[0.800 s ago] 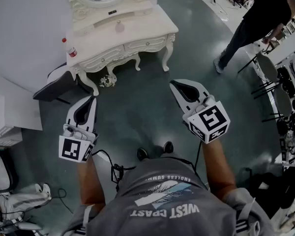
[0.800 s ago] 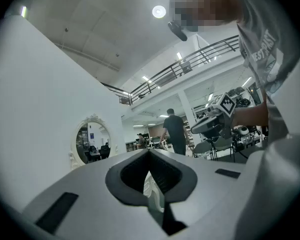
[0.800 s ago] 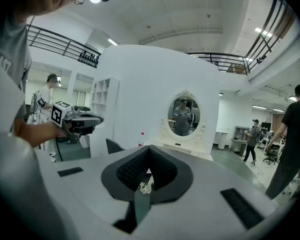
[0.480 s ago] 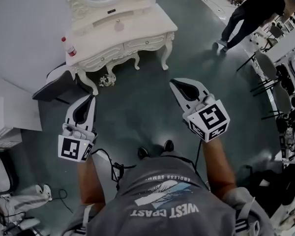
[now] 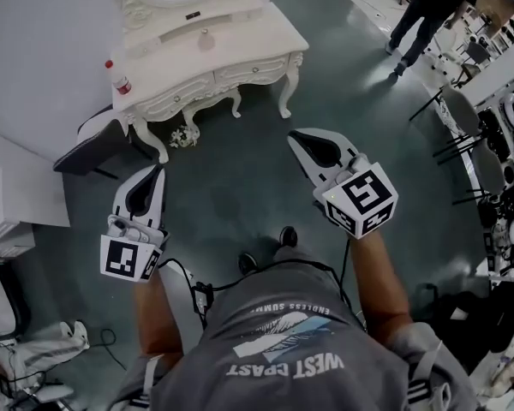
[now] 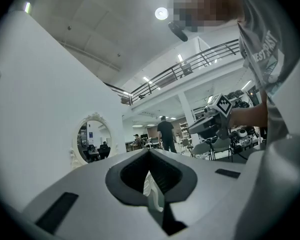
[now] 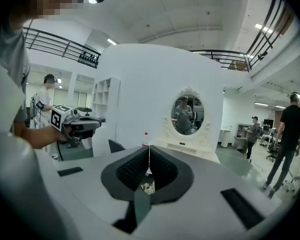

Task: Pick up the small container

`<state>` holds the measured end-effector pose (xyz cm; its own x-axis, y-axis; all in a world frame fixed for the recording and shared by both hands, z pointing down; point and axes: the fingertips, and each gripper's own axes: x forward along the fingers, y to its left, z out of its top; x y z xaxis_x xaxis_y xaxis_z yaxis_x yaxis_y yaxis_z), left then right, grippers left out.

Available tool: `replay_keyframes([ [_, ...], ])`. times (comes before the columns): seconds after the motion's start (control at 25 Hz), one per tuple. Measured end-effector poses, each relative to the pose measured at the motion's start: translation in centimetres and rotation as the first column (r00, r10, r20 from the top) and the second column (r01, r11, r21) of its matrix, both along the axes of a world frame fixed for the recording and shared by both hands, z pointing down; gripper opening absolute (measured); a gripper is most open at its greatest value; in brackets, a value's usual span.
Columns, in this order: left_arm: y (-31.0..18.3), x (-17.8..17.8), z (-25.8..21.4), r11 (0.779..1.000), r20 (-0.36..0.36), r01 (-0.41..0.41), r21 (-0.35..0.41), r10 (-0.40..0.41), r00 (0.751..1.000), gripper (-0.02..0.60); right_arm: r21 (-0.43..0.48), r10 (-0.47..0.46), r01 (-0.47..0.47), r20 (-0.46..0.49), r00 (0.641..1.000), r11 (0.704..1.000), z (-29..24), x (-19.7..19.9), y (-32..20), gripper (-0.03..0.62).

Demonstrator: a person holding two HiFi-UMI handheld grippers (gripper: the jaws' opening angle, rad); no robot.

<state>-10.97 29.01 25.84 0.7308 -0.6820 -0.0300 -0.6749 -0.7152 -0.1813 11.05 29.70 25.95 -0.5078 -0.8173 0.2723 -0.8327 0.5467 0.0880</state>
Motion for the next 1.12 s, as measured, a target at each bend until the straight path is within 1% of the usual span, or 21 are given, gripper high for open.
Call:
replay_keyframes([
  [0.2, -1.3, -0.6, 0.7, 0.999, 0.009, 0.040, -0.018, -0.040, 0.999, 0.014, -0.007, -0.018, 0.018, 0.020, 1.000, 1.000, 0.5, -0.1, -2.5, 0.026],
  [0.44, -4.0, -0.6, 0.8, 0.995, 0.035, 0.100, -0.030, -0.099, 0.994, 0.015, -0.024, -0.072, 0.073, 0.048, 0.996, 0.997, 1.5, -0.1, -6.9, 0.026],
  [0.56, -5.5, 0.1, 0.7, 0.991, 0.048, 0.127, -0.030, -0.125, 0.991, 0.015, -0.029, -0.106, 0.108, 0.052, 0.993, 0.994, 1.6, 0.4, -9.0, 0.026],
  [0.8, -8.1, 2.4, 0.7, 0.982, 0.061, 0.186, -0.026, -0.184, 0.981, 0.014, -0.020, -0.159, 0.161, 0.061, 0.985, 0.987, 1.7, 2.8, -13.5, 0.026],
  [1.12, -11.1, 4.9, 0.7, 0.959, 0.078, 0.281, -0.026, -0.279, 0.957, 0.015, -0.008, -0.249, 0.250, 0.082, 0.965, 0.968, 1.7, 4.8, -19.0, 0.026],
])
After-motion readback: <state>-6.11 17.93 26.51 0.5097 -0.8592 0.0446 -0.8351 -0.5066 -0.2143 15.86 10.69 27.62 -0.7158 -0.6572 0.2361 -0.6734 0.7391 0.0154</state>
